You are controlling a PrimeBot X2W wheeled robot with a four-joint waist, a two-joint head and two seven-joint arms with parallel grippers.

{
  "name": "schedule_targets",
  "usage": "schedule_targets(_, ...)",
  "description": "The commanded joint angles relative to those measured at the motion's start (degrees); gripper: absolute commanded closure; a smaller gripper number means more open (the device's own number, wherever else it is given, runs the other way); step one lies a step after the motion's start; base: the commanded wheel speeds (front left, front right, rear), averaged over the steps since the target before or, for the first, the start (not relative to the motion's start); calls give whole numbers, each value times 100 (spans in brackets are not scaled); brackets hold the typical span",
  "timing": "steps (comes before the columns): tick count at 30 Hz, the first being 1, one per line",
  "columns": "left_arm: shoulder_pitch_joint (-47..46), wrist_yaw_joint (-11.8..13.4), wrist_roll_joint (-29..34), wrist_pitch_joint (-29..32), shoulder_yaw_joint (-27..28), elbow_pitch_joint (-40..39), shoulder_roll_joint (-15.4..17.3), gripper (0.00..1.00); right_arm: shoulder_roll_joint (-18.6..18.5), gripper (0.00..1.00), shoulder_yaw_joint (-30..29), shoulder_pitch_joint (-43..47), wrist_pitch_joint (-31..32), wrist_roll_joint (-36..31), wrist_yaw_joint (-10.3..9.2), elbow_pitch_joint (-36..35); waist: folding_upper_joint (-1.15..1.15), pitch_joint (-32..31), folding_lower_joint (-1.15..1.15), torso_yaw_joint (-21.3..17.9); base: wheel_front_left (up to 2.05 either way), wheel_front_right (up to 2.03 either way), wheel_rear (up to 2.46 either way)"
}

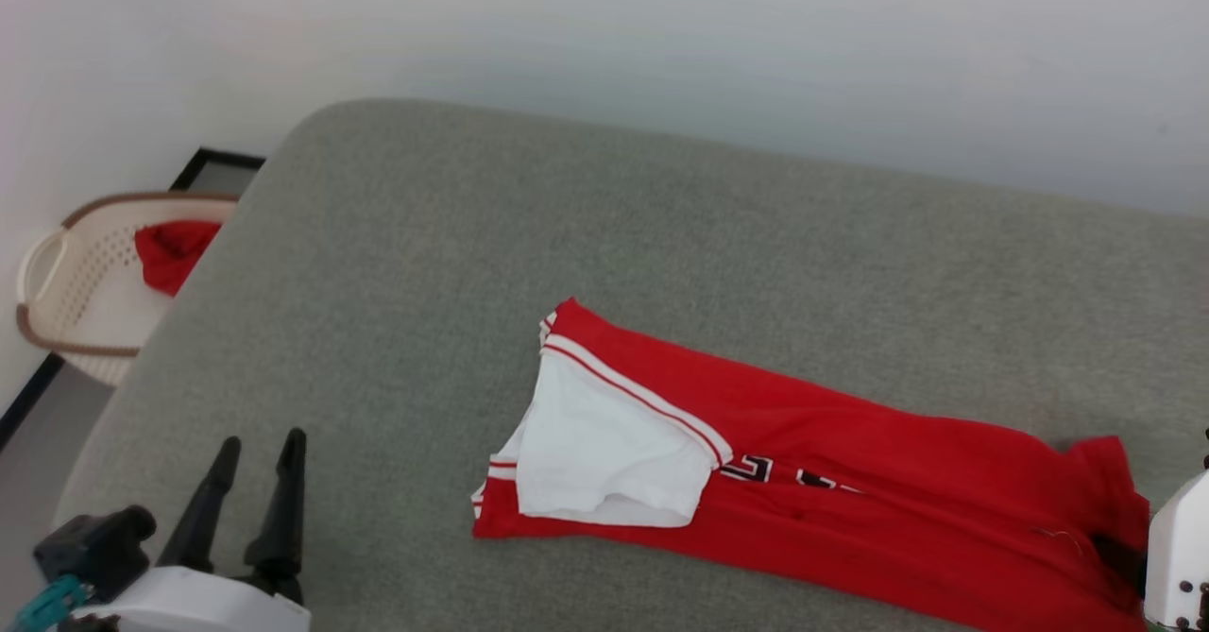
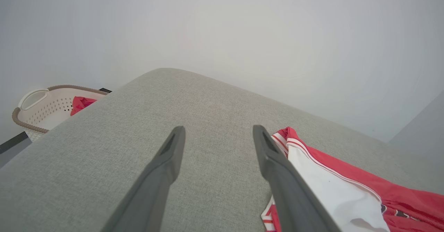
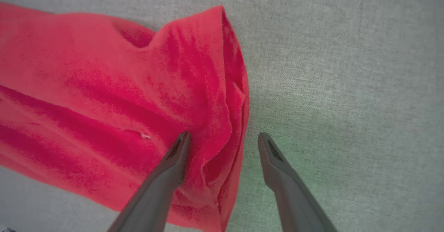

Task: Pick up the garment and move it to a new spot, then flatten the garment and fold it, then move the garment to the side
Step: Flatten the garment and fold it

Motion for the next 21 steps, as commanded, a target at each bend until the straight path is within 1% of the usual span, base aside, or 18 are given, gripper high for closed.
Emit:
schedule_targets(1,-86,-62,72,-18,36,26,-70,0,-37,0,33,-89,60,-33,-5,109,0,208,0,125,0,0,0)
schedule_targets(4,-173,-198,173,-18,90,142,-220,0,-19,0,117,-267,185,56,-5,409,0,332,0,172,0,0,0)
schedule_targets(9,-272,-333,264,-18,211,304,-440,0,1,0,351,-366,472,118,-5,868,0,448,0,215,0,0,0)
schedule_targets(10,-284,-344,278,-18,232,325,-472,0,13,82,451,-361,532,165,-4,902,0,463,0,225,0,0,0)
schedule_targets(11,-297,-378,278,-18,266,348,-508,0,15,100,499,-369,548,218,-1,932,0,477,0,231,0,0,0)
schedule_targets(17,-327,-474,393,-18,427,455,-662,0,-101,100,614,-537,432,290,-6,1151,0,515,0,254,0,0,0)
schedule_targets(21,-280,-519,484,-18,547,497,-717,0,-254,100,637,-643,274,366,-7,1193,0,484,0,231,0,0,0)
